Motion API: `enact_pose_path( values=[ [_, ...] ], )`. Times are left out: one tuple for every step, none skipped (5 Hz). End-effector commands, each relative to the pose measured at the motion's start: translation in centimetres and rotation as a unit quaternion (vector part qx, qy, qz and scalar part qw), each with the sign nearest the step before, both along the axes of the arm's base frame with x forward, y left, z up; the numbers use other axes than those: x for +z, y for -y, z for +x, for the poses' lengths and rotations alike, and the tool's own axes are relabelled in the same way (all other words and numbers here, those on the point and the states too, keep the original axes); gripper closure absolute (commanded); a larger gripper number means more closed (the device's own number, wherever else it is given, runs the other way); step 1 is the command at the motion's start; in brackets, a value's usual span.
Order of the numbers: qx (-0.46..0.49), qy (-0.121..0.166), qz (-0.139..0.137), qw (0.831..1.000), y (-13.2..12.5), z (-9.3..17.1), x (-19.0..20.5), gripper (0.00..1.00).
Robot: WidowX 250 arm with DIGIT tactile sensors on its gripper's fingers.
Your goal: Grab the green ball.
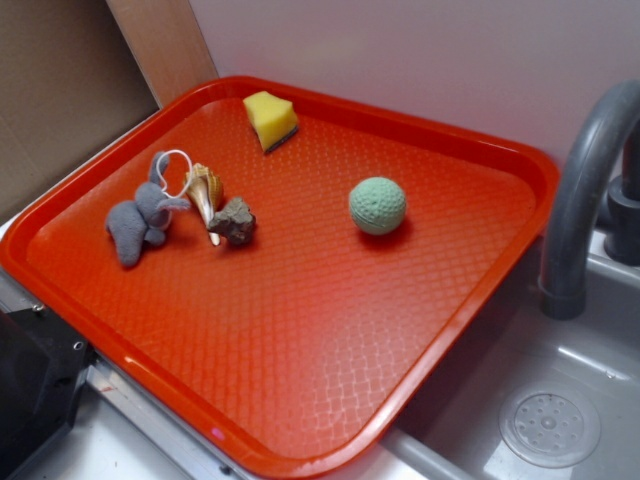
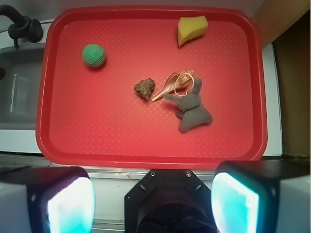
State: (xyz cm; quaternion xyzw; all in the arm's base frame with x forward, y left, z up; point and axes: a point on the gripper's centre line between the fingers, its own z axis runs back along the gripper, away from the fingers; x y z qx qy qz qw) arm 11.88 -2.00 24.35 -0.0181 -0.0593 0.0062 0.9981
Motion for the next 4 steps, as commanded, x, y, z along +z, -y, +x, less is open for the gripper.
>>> enact_pose_path(
  values=[
    [0.000,0.000,0.000,1.000,0.0,0.0,0.0,0.00],
    [-0.123,0.043,0.035,0.991,3.5,5.0,-5.0,0.00],
    [-0.175,0.074,0.035,0.981,6.7,9.8,-8.1,0.00],
    [-0.202,0.080,0.026,0.976,9.5,14.7,-12.4,0.00]
  ],
)
